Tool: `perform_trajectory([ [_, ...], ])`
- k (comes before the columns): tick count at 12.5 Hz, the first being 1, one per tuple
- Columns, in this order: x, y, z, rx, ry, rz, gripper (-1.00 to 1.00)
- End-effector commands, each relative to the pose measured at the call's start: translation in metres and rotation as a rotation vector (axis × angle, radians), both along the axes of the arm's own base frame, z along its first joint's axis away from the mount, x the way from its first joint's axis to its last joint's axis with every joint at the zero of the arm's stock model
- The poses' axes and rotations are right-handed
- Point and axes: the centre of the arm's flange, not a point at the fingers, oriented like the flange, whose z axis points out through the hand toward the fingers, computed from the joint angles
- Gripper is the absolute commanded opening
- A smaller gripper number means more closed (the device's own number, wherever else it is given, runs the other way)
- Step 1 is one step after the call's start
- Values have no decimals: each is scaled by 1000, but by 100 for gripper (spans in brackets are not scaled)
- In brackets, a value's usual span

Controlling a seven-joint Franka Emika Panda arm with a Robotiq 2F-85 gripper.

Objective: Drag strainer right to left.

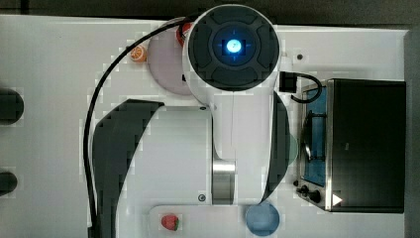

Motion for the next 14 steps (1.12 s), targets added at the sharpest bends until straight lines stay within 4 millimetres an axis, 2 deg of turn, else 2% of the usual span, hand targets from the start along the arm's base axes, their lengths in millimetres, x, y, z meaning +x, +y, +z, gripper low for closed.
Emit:
perform_trajectory([
  [1, -172, -37, 90, -2, -44, -53, 60],
  [3, -171, -36, 86, -2, -35, -53, 100],
  [6, -159, -35, 48, -2, -3, -51, 100],
  [9, -133, -34, -23, -4, -7, -80, 100],
  [14, -107, -28, -156, -12, 12, -350, 100],
])
